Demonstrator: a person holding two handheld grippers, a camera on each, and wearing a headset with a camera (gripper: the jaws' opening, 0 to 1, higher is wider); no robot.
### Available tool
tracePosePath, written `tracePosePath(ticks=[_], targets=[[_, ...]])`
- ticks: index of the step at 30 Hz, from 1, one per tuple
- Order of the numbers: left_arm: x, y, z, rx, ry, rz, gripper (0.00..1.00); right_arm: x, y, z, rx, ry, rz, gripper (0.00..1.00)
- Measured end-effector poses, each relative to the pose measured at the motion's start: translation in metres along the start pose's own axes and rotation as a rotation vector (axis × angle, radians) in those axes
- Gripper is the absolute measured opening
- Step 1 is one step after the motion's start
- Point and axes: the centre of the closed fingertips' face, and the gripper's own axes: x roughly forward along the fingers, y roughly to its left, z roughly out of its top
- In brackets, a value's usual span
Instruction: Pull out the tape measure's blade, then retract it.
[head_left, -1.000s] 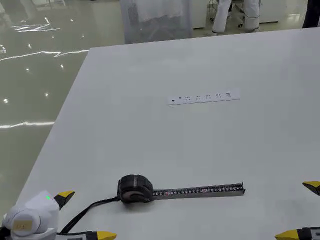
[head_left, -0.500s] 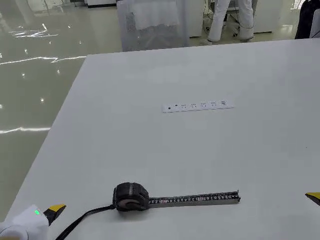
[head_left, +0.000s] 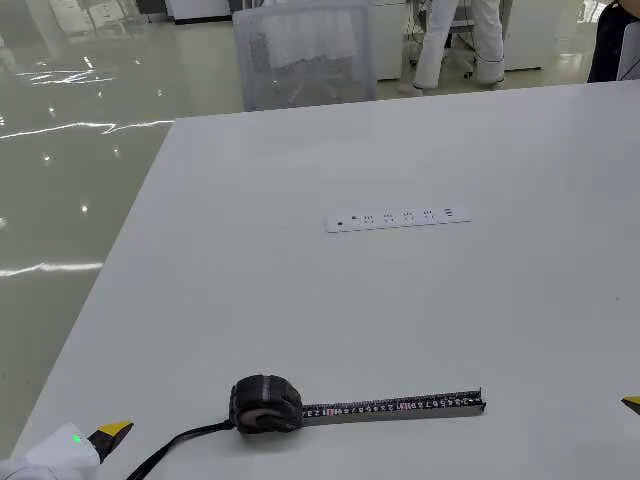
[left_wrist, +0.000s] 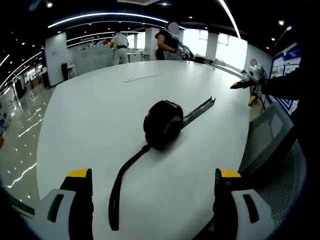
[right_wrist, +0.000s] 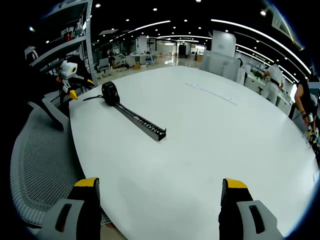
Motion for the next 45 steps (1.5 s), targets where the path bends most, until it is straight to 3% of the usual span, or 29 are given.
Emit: tracePosePath(ticks=[10, 24, 30, 36, 41, 45], targets=[[0.004, 0.002, -0.001, -0.010, 0.012, 0.003, 0.99, -0.001, 0.002, 0.000, -0.001, 0.004, 0.003, 0.99], [0.004, 0.003, 0.015, -0.004, -0.003, 0.008, 0.99, -0.001, 0.010, -0.006, -0.011, 0.021, 0.016, 0.99], [0.002, -0.002, 0.027, -0.002, -0.043, 0.013, 0.99, -0.004, 0.008, -0.004, -0.016, 0.018, 0.013, 0.99], [0.004, -0.004, 0.031, 0.009, -0.035, 0.026, 0.99, -0.004, 0.007, 0.002, -0.041, 0.020, 0.016, 0.99], [0.006, -0.007, 0.037, -0.025, -0.039, 0.030, 0.99, -0.002, 0.002, 0.005, -0.068, 0.035, 0.027, 0.99], [0.010, -0.011, 0.037, -0.030, -0.026, 0.033, 0.93, -0.002, 0.000, 0.010, -0.097, 0.045, 0.040, 0.99]])
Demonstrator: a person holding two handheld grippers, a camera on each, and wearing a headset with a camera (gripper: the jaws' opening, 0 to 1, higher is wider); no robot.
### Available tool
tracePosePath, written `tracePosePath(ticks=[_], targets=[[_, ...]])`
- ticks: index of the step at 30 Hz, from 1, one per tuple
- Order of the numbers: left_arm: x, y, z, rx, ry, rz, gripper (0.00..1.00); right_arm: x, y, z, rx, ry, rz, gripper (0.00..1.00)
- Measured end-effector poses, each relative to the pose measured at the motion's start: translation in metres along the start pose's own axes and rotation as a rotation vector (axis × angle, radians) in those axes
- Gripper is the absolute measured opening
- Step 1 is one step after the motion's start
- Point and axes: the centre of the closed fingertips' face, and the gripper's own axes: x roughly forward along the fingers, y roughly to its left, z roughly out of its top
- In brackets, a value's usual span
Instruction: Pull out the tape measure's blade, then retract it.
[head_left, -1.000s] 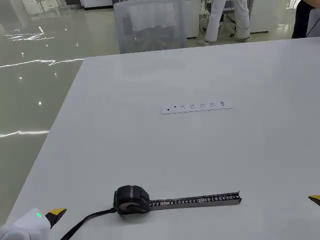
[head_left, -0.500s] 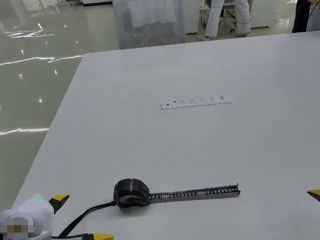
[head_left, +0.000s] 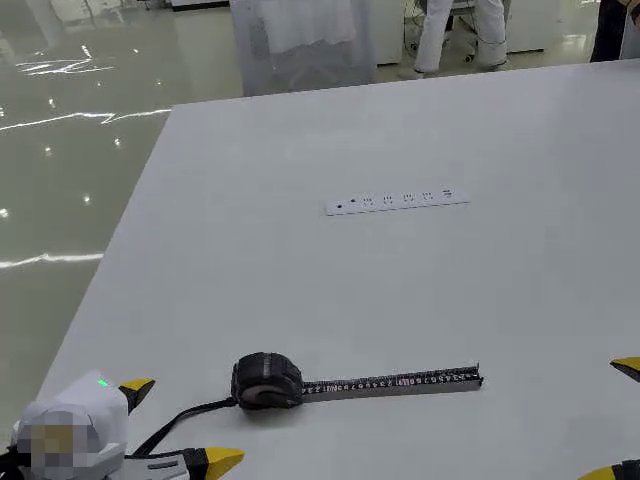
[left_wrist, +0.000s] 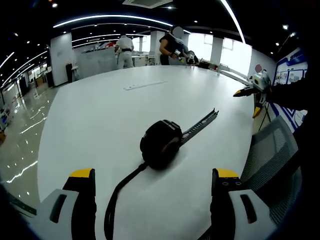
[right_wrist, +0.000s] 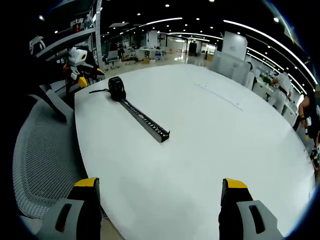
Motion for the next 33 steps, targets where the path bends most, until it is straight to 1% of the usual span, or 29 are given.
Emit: tracePosePath(ticks=[3, 5, 8, 14, 16, 17, 19, 22, 24, 28, 30, 31, 32, 33], targets=[[0.004, -0.005, 0.004, -0.022, -0.005, -0.005, 0.95, 0.000, -0.005, 0.005, -0.023, 0.007, 0.004, 0.99], [0.007, -0.009, 0.007, -0.019, -0.011, -0.006, 0.96, -0.001, -0.008, 0.007, -0.037, 0.014, 0.007, 0.99], [0.010, -0.012, 0.011, -0.012, -0.015, -0.007, 0.96, -0.002, -0.010, 0.011, -0.048, 0.019, 0.015, 0.99], [0.015, -0.015, 0.018, -0.025, -0.025, -0.006, 0.96, -0.001, -0.013, 0.016, -0.077, 0.030, 0.022, 0.99], [0.018, -0.017, 0.018, -0.027, -0.020, -0.004, 0.98, 0.001, -0.014, 0.016, -0.081, 0.033, 0.022, 0.99], [0.019, -0.015, 0.016, -0.014, -0.009, 0.012, 0.99, 0.001, -0.014, 0.017, -0.084, 0.035, 0.024, 0.99], [0.022, -0.018, 0.016, 0.001, -0.011, 0.013, 0.99, 0.003, -0.013, 0.017, -0.086, 0.039, 0.033, 0.99], [0.025, -0.022, 0.016, -0.010, -0.012, 0.006, 0.99, 0.007, -0.009, 0.017, -0.101, 0.052, 0.048, 0.99], [0.028, -0.024, 0.017, -0.015, -0.013, 0.014, 0.99, 0.009, -0.006, 0.018, -0.115, 0.052, 0.060, 0.99], [0.034, -0.027, 0.018, -0.039, -0.011, 0.021, 0.99, 0.014, -0.006, 0.017, -0.132, 0.071, 0.071, 0.99], [0.037, -0.027, 0.021, -0.046, -0.020, 0.035, 0.99, 0.016, -0.007, 0.019, -0.156, 0.073, 0.079, 0.99], [0.037, -0.020, 0.023, -0.039, -0.024, 0.094, 0.99, 0.017, -0.007, 0.023, -0.180, 0.058, 0.086, 0.99], [0.037, -0.015, 0.029, -0.024, -0.046, 0.137, 0.99, 0.018, -0.007, 0.025, -0.196, 0.048, 0.092, 0.99], [0.038, -0.017, 0.034, -0.017, -0.062, 0.138, 0.99, 0.019, -0.009, 0.027, -0.206, 0.045, 0.092, 0.99]])
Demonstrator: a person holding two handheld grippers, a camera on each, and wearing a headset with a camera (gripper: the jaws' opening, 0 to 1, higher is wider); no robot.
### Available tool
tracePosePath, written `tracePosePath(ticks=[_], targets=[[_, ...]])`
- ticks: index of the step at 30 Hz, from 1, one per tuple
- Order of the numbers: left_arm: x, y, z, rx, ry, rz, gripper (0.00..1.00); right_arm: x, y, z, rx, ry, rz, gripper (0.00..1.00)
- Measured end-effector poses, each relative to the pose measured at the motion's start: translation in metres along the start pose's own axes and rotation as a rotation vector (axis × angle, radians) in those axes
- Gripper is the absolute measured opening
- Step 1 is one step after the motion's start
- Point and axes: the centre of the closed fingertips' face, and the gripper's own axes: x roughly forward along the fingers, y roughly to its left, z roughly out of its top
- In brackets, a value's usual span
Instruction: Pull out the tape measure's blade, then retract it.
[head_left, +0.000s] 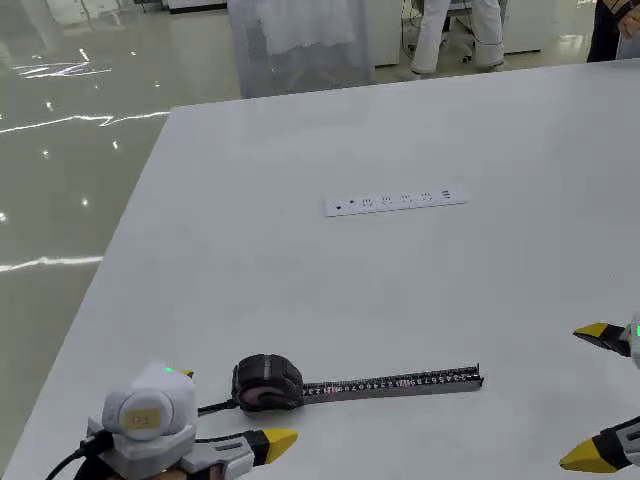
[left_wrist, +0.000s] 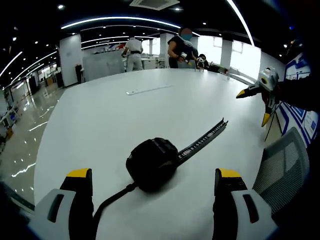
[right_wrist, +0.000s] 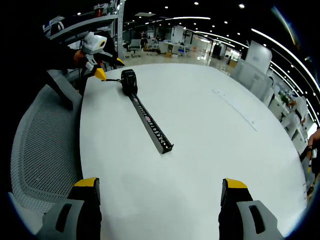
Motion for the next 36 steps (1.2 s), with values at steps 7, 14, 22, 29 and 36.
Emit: tracePosePath(ticks=[7, 14, 22, 29, 36], targets=[[0.006, -0.002, 0.011, -0.062, -0.023, 0.032, 0.99, 0.004, -0.014, 0.013, -0.008, -0.016, 0.008, 0.99], [0.011, 0.007, 0.005, -0.138, -0.032, 0.086, 0.99, 0.014, -0.020, 0.021, -0.071, 0.033, 0.055, 0.99], [0.017, 0.007, -0.001, -0.183, -0.053, 0.123, 0.99, 0.029, -0.031, 0.036, -0.139, 0.034, 0.083, 0.99], [0.028, 0.004, -0.002, -0.209, -0.066, 0.143, 0.99, 0.043, -0.036, 0.042, -0.174, 0.051, 0.112, 0.98], [0.037, -0.001, -0.001, -0.222, -0.079, 0.172, 0.99, 0.059, -0.036, 0.042, -0.213, 0.085, 0.155, 0.94]])
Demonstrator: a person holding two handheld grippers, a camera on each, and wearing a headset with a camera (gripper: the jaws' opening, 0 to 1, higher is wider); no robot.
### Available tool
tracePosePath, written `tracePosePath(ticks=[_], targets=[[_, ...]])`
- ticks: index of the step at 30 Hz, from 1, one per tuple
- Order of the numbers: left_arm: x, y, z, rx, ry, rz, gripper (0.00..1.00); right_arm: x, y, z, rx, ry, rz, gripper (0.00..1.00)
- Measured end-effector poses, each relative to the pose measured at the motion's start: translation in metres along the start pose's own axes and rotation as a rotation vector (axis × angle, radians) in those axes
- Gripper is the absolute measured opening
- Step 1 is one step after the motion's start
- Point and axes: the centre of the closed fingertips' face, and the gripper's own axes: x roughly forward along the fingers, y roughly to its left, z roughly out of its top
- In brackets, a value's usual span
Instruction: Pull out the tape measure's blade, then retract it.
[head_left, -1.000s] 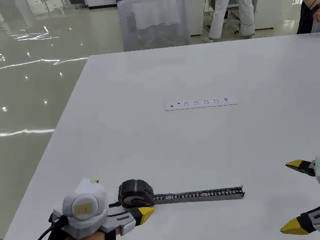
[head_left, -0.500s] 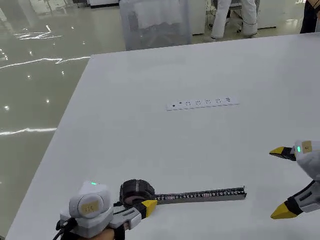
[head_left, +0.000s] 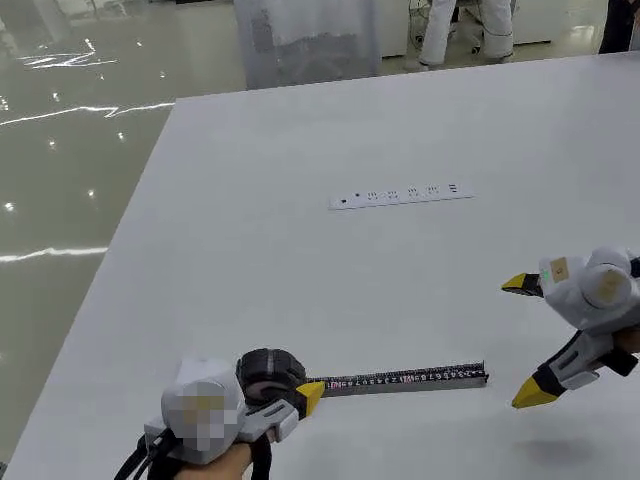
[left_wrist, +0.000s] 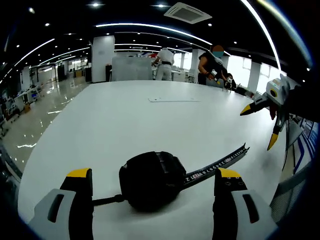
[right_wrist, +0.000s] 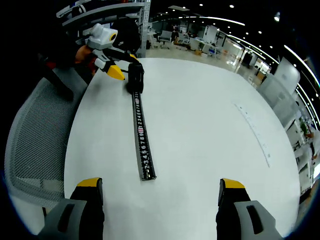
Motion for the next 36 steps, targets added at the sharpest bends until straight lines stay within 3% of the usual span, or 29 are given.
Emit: tracePosePath(ticks=[2, 10, 18, 24, 36], targets=[[0.001, 0.002, 0.004, 0.001, -0.026, 0.020, 0.98, 0.004, 0.000, -0.002, -0.029, 0.018, 0.011, 0.89], [0.004, 0.004, 0.010, -0.001, -0.056, 0.041, 0.99, 0.015, -0.001, -0.007, -0.036, 0.059, 0.043, 0.71], [0.007, 0.003, 0.013, 0.004, -0.061, 0.043, 0.99, 0.027, -0.002, -0.012, -0.029, 0.079, 0.077, 0.63], [0.009, 0.005, 0.010, -0.004, -0.054, 0.051, 0.99, 0.033, 0.006, -0.015, -0.046, 0.104, 0.118, 0.51], [0.010, 0.006, 0.009, 0.007, -0.059, 0.053, 0.99, 0.040, 0.014, -0.015, -0.038, 0.124, 0.153, 0.29]])
